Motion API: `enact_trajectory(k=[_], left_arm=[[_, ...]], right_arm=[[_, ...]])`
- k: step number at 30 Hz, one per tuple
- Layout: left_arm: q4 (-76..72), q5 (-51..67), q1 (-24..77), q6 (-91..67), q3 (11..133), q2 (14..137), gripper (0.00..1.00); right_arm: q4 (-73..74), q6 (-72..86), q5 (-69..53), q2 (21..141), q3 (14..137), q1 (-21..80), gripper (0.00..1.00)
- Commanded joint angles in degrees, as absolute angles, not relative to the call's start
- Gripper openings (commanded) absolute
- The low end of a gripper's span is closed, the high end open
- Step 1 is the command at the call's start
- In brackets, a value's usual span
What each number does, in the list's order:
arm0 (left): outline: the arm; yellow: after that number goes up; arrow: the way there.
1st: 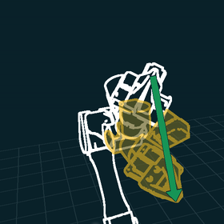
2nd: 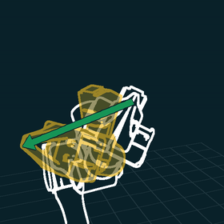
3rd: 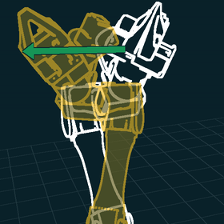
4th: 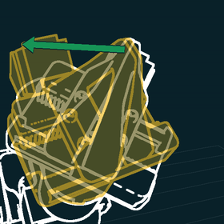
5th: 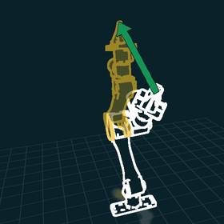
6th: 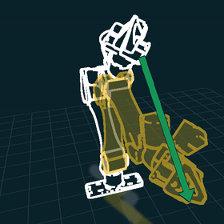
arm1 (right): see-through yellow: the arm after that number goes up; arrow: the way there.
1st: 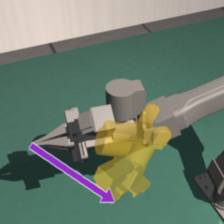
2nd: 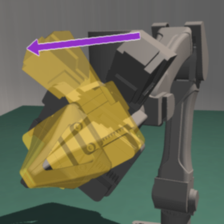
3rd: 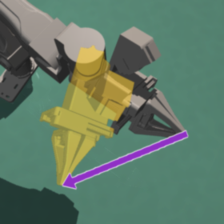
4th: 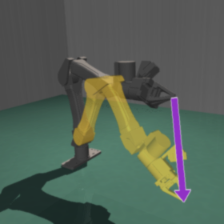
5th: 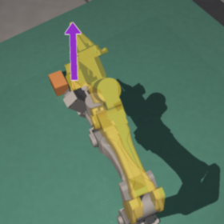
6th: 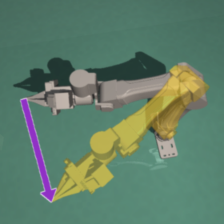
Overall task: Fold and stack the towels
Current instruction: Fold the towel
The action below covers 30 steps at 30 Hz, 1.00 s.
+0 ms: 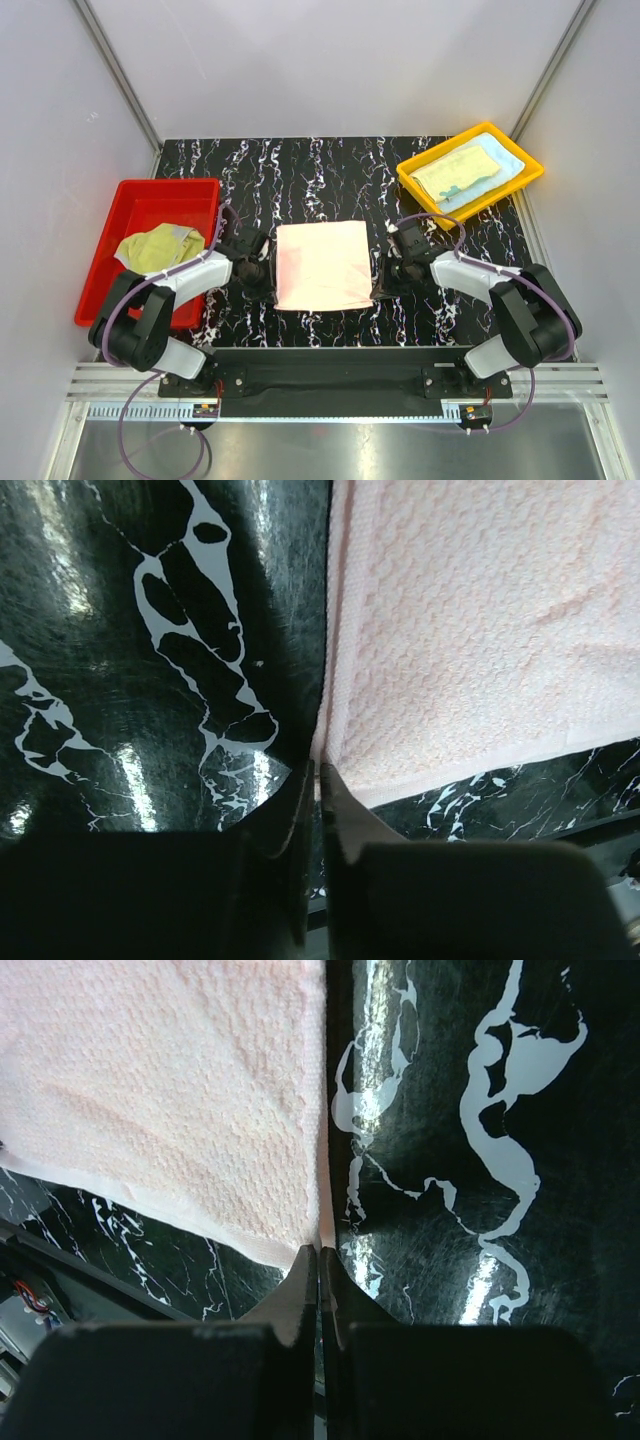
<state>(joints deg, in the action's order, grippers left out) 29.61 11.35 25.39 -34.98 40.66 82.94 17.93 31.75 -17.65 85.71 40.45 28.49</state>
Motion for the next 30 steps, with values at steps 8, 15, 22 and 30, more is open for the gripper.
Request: enact_trajectory(k=[8,15,22,30], left_arm=[[30.6,11.4,25.7,-35.9,43.0,81.0,0.0],[32.5,6.9,25.7,-35.8,43.7,79.4,0.0],[29.5,6.1,25.7,-36.3,40.7,82.2,0.0],[31.1,9.6,26.0,-34.8,43.2,75.9,0.19]], right_arm=[[21.4,30.2,-18.0,83.8,44.7,28.7,0.0],[15.1,36.9,-27.1,79.5,41.2,29.0,0.0],[-1.6,43.6,-25.5,80.2,27.1,29.5,0.0],[-3.5,43.4,-23.4,82.3,25.8,30.1,0.0]])
